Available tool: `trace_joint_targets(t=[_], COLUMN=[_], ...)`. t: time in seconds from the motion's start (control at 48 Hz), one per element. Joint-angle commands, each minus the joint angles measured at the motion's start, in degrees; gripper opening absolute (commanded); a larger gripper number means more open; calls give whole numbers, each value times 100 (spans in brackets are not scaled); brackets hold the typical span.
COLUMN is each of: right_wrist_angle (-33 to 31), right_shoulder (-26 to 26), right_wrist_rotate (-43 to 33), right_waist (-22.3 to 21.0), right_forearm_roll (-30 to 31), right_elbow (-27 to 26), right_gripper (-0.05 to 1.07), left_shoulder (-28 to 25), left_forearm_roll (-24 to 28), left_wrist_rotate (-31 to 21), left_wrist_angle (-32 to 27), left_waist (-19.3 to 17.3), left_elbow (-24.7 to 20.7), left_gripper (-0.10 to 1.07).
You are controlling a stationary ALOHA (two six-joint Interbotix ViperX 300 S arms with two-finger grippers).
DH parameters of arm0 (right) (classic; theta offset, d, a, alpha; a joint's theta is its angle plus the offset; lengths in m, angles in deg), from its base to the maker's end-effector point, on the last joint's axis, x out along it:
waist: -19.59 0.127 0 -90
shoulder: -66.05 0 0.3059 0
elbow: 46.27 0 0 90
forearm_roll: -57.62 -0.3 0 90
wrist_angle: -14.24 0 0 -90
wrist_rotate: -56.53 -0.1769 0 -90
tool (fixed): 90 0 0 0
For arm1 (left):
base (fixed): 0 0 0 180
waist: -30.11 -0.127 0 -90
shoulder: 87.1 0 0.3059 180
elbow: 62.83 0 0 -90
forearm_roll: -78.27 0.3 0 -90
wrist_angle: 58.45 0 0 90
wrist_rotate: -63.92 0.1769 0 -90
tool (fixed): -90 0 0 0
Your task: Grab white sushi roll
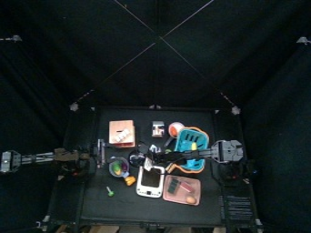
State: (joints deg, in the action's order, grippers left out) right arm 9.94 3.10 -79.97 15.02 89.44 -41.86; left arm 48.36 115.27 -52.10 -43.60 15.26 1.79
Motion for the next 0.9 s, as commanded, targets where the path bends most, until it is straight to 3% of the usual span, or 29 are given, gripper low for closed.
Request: trace_joint_targets(t=[0.0, 0.188, 0.375, 0.646, 0.875], right_wrist_angle=[554, 1591, 2496, 2663, 2944], right_shoulder=[-615, -1274, -1661, -2566, -3771], right_wrist_rotate=[18, 35, 53, 53, 62], right_waist=[-88, -334, -615, -879, -844], right_forearm_roll=[105, 562, 1072, 1591, 1635], right_elbow=[229, 923, 1582, 2320, 3217], right_gripper=[91, 91, 91, 91, 91], left_shoulder=[-70, -334, -835, -1389, -1600], left_forearm_roll=[-105, -888, -1327, -1600, -1617], left_wrist_rotate=[-18, -9, -9, -18, -18], left_wrist_angle=[26, -308, -1626, -3393, -3999], left_waist=[-123, -519, -598, -598, -729], left_elbow=[-202, -703, -1468, -2197, -2232], left_gripper=[93, 93, 93, 93, 94])
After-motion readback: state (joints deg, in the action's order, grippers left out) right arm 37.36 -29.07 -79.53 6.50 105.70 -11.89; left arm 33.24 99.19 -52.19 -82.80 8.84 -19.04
